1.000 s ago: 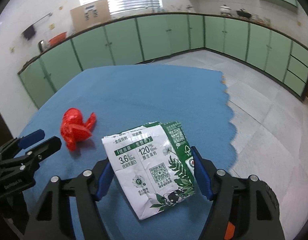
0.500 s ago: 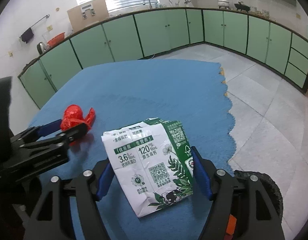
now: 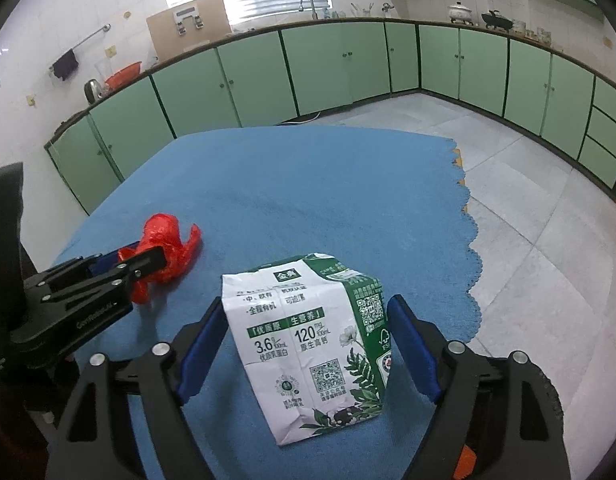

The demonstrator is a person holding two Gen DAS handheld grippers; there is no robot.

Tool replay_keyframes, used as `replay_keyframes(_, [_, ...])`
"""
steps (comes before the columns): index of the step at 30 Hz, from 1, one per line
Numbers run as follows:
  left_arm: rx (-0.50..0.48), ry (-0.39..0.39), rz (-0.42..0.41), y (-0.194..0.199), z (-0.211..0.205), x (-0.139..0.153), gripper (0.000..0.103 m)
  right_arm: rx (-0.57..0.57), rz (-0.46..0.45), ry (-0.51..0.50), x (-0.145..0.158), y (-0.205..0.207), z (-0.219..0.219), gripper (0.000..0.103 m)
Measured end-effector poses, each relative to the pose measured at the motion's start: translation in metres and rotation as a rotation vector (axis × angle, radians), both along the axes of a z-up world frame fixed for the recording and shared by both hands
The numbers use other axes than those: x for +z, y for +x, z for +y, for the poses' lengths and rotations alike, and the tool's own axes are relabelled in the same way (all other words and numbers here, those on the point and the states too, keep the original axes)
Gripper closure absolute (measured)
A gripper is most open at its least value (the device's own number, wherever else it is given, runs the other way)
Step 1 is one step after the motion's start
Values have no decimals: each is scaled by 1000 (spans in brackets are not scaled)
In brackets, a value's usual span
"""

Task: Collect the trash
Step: 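Close the right tool on the milk carton while the left tool grasps the red plastic bag, then lift the red bag and milk carton and carry them over the bin with both tools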

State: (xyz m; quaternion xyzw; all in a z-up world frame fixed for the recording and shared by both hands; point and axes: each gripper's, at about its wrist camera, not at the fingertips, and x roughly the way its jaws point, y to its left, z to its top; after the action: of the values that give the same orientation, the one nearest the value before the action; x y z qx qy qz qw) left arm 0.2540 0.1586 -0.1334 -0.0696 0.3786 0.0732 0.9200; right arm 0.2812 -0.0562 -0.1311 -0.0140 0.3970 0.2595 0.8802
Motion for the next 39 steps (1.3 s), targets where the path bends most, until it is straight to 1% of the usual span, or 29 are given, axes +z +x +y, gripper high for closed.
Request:
replay_keyframes(1, [-1, 1, -3, -1, -2, 1, 75, 4, -2, -1, 0, 1, -1, 30])
replay_keyframes(5, [-8, 2, -7, -7, -5, 4, 77, 6, -16, 1, 3, -2, -3, 31])
replay_keyframes(12, [-14, -5, -15, -16, -7, 14, 79, -19, -53, 16, 15, -12, -7, 32])
replay_keyframes(20, [-42, -9, -52, -29, -7, 28, 79, -39, -86, 41, 33, -26, -17, 32])
replay_keyframes(27, [-59, -13, -72, -43, -16, 40, 79, -46, -114, 60, 48, -41, -27, 33])
replay_keyframes(39, [-76, -8, -117, -66, -21, 59, 79, -33, -163, 88, 67, -63, -34, 33])
